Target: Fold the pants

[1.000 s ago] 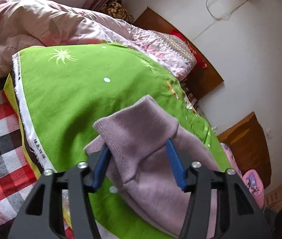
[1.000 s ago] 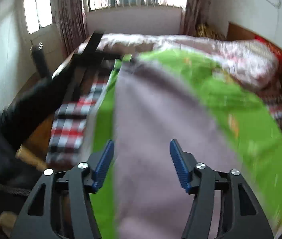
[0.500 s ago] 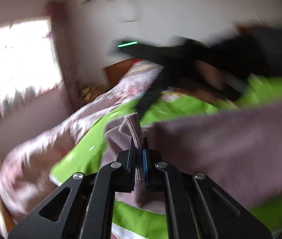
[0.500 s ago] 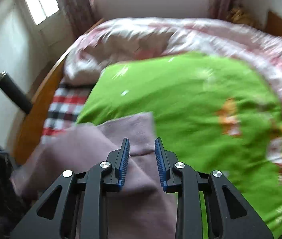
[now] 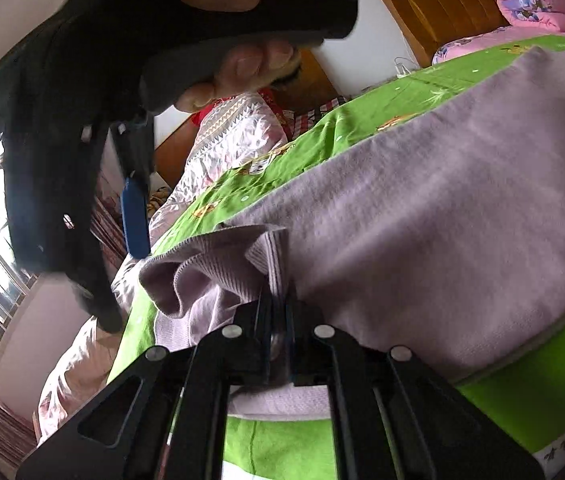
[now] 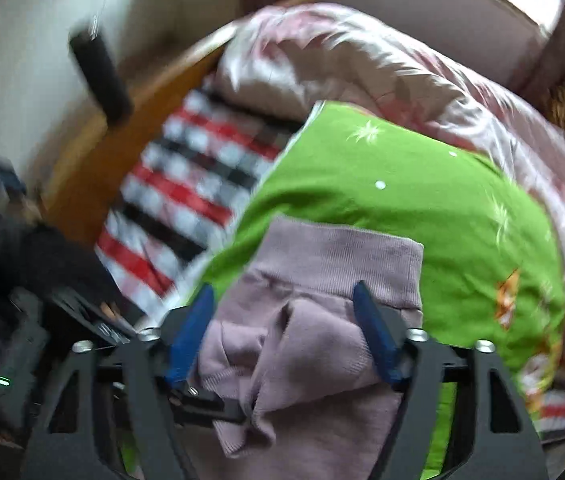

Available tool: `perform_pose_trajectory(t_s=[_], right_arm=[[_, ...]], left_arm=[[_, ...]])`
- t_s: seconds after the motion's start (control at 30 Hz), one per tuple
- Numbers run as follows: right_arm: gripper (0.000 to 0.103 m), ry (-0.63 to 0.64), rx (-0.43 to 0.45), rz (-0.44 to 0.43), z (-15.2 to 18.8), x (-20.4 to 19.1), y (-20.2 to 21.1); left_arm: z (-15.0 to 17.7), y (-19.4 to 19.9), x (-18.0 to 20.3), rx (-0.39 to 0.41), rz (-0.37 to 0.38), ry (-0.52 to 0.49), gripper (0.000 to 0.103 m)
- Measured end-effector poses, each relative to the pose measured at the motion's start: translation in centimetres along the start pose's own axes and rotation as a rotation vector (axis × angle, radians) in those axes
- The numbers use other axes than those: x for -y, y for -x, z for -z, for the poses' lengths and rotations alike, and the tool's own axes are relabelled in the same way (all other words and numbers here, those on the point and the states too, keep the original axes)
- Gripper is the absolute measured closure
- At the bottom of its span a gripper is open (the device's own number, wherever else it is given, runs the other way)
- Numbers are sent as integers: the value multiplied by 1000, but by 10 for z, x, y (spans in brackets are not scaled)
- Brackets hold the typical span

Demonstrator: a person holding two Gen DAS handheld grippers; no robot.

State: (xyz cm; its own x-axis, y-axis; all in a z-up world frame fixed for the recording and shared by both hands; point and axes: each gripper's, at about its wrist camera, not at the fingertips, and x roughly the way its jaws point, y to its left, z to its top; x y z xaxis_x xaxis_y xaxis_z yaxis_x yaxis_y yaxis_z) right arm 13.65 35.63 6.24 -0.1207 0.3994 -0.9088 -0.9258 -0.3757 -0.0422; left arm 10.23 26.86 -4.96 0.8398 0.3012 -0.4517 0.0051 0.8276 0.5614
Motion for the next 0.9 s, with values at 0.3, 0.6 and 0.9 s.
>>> perform_pose_trajectory(t_s=[0.3,0.6,0.9], right_arm=[[92,-210,110,178,26,37,25],[82,-749,289,57,31,141,-7],[81,-591,262,48,42,105,-15]], left_arm=[[3,17,-33,31,-38,175,97],[112,-59,-189,-171,181,1118,87],[121,-48,-181,-161,151,1154,86]])
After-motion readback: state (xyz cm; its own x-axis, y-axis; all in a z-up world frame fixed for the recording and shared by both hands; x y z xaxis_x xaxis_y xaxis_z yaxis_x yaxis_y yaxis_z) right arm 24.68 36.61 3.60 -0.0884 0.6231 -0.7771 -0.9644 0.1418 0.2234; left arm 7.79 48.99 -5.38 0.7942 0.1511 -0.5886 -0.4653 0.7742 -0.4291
